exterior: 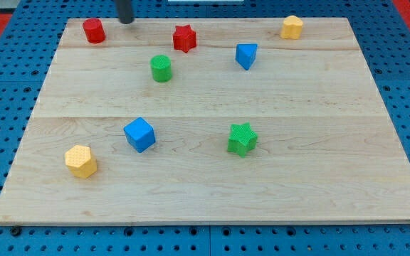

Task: Move the red star into the red circle

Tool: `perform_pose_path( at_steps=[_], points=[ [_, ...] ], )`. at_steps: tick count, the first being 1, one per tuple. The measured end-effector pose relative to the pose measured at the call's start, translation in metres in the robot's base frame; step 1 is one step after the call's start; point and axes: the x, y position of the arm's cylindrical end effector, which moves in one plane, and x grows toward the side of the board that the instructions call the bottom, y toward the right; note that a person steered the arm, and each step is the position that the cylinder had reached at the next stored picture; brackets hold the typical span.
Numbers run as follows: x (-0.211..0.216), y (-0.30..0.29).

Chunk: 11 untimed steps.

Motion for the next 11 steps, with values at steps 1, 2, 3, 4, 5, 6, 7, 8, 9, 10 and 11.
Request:
perform_pose_path(
  at_steps=[1,2,3,4,5,6,7,8,9,10,11],
  points=[
    [0.001,0.092],
    [0.001,0.146],
    [0.021,0.204],
    [0.045,0.190],
    [0.044,0.099],
    [0.044,0.077],
    [0.042,0.105],
    [0.048,0.074],
    [0.038,-0.028],
    [0.034,-0.039],
    [0.051,0.014]
  ],
)
